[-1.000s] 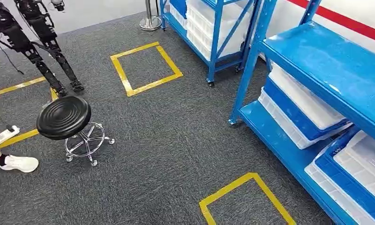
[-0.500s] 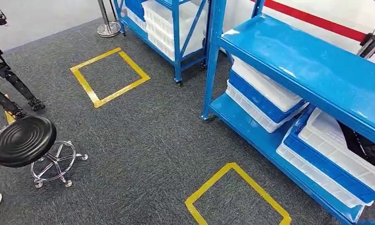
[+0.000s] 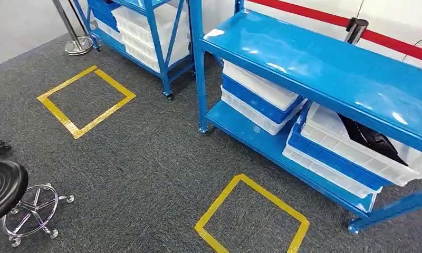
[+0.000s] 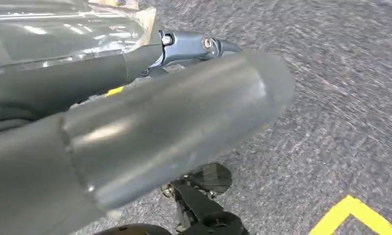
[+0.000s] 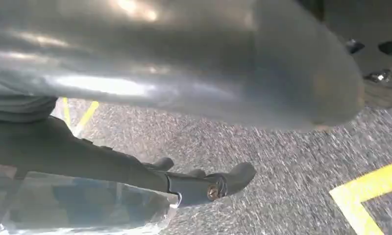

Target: Take the parts from the cabinet and place them on the table.

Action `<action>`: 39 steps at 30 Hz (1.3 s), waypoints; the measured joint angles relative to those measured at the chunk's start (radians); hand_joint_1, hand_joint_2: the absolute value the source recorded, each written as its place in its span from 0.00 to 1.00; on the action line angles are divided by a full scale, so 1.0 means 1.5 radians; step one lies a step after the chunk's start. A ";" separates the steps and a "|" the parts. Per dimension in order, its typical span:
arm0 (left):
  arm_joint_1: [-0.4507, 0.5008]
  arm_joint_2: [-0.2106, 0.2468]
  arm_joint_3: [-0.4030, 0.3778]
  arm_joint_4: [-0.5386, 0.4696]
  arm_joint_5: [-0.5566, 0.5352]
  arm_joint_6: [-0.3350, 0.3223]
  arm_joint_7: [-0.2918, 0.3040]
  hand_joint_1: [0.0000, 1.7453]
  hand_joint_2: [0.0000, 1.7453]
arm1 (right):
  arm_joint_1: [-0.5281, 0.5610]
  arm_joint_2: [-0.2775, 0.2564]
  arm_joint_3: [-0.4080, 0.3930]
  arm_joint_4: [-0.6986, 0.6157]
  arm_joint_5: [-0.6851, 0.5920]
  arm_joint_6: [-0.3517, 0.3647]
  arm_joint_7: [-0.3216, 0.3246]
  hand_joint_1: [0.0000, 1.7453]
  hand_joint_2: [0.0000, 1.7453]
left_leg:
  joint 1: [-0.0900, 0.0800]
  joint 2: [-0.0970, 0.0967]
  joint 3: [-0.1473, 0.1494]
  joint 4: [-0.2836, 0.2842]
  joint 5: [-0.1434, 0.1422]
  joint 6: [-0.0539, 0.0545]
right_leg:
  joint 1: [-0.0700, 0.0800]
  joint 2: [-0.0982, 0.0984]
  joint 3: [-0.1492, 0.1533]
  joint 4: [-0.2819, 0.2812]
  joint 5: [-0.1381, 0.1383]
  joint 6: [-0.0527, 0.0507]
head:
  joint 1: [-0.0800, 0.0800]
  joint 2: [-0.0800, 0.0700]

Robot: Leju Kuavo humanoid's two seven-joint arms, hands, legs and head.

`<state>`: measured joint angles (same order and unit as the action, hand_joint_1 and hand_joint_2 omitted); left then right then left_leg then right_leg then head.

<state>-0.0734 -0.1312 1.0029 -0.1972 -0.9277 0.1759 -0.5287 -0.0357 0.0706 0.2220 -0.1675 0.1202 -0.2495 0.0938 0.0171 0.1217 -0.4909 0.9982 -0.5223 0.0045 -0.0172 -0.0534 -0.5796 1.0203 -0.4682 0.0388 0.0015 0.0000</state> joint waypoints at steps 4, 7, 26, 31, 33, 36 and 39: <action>-0.001 0.000 0.000 0.000 -0.004 -0.001 0.003 0.00 0.00 | 0.001 -0.002 0.000 0.000 0.000 0.000 0.000 0.00 0.00 | 0.009 -0.070 -0.035 0.090 -0.064 -0.008 | -0.008 0.028 0.004 -0.004 0.004 -0.026 | -0.005 0.000; 0.004 -0.001 0.000 0.000 -0.004 -0.001 0.006 0.00 0.00 | 0.001 -0.002 0.000 0.000 0.002 0.000 0.000 0.00 0.00 | 0.008 -0.082 -0.103 0.215 -0.102 -0.007 | 0.001 0.058 0.004 -0.004 0.005 -0.029 | -0.005 0.000; 0.003 -0.002 0.000 0.000 -0.012 -0.005 0.006 0.00 0.00 | 0.006 -0.003 -0.001 0.001 -0.004 0.000 0.002 0.00 0.00 | 0.000 -0.022 -0.019 0.003 0.014 0.022 | -0.009 0.009 -0.010 0.031 -0.019 0.018 | 0.003 0.000; -0.001 -0.001 0.000 -0.001 -0.012 -0.005 0.006 0.00 0.00 | 0.004 -0.002 -0.001 0.001 -0.004 -0.001 0.002 0.00 0.00 | -0.002 0.012 0.000 0.000 0.002 0.002 | 0.004 -0.001 0.005 -0.004 -0.007 -0.005 | 0.001 0.000; -0.003 -0.001 0.000 -0.001 -0.012 -0.005 0.006 0.00 0.00 | 0.004 -0.003 -0.001 0.001 -0.003 -0.001 0.002 0.00 0.00 | 0.005 -0.025 -0.002 0.018 -0.017 -0.010 | -0.008 0.017 0.015 -0.007 -0.004 -0.015 | -0.002 0.000; 0.001 -0.002 0.000 0.000 -0.011 -0.004 0.007 0.00 0.00 | 0.002 -0.003 -0.001 0.001 0.002 0.000 0.002 0.00 0.00 | 0.006 -0.077 -0.068 0.161 -0.095 -0.008 | -0.003 0.041 0.014 -0.007 -0.003 -0.026 | -0.007 0.000; 0.003 -0.002 0.000 0.000 -0.010 -0.003 0.007 0.00 0.00 | 0.004 -0.003 -0.001 0.001 0.003 0.000 0.002 0.00 0.00 | 0.005 -0.082 -0.093 0.188 -0.072 -0.003 | 0.001 0.072 0.017 -0.006 -0.003 -0.026 | -0.007 0.000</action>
<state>-0.0686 -0.1335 1.0029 -0.1976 -0.9426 0.1720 -0.5184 -0.0293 0.0664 0.2213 -0.1663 0.1240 -0.2487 0.0969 0.0253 -0.0008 -0.6308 1.2801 -0.6309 -0.0001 -0.0164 0.0551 -0.5542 1.0112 -0.4726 -0.0007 -0.0088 0.0000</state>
